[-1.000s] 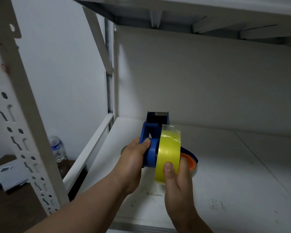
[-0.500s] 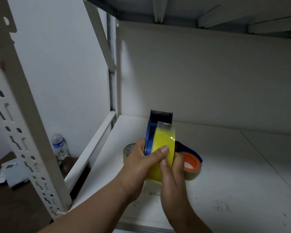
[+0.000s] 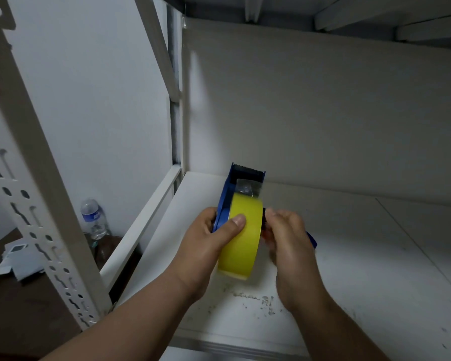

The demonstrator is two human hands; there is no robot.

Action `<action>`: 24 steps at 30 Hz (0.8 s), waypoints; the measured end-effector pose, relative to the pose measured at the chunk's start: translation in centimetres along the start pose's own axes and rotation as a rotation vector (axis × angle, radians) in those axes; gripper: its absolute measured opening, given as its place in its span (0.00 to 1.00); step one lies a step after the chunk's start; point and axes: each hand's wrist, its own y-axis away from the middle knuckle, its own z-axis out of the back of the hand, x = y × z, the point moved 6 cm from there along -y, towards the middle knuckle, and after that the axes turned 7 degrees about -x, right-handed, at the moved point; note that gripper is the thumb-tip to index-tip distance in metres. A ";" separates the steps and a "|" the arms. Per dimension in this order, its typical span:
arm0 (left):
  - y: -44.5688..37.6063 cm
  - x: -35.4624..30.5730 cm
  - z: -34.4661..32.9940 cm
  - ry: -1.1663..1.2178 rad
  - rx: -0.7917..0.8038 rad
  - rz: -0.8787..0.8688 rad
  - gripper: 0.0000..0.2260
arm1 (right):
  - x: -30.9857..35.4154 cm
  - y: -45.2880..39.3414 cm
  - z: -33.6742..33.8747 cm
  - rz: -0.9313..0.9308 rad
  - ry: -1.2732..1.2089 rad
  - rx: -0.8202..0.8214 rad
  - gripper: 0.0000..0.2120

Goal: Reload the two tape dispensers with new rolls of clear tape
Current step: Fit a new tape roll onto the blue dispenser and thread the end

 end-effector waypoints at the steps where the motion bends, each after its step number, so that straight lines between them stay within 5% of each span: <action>1: 0.1 0.0 0.0 -0.014 -0.004 -0.001 0.23 | 0.7 -0.5 0.1 0.045 0.050 -0.027 0.22; 6: 0.5 -0.7 -0.3 -0.062 -0.048 -0.040 0.32 | 3.1 -1.9 -0.7 0.201 0.217 -0.076 0.19; 11: 0.3 -1.3 -0.1 -0.067 -0.091 -0.043 0.34 | 2.9 -2.8 -0.4 0.215 0.201 -0.105 0.04; 16: 0.1 -0.7 -0.3 0.033 -0.002 0.063 0.30 | 2.8 -2.9 -0.6 0.266 0.222 -0.123 0.04; 21: 0.0 0.0 -0.6 0.031 0.142 0.121 0.14 | 2.6 -3.3 -0.4 0.315 0.270 -0.188 0.04; 24: -0.3 -0.1 -0.1 0.002 0.068 0.082 0.18 | 2.5 -3.2 -0.3 0.335 0.281 -0.231 0.05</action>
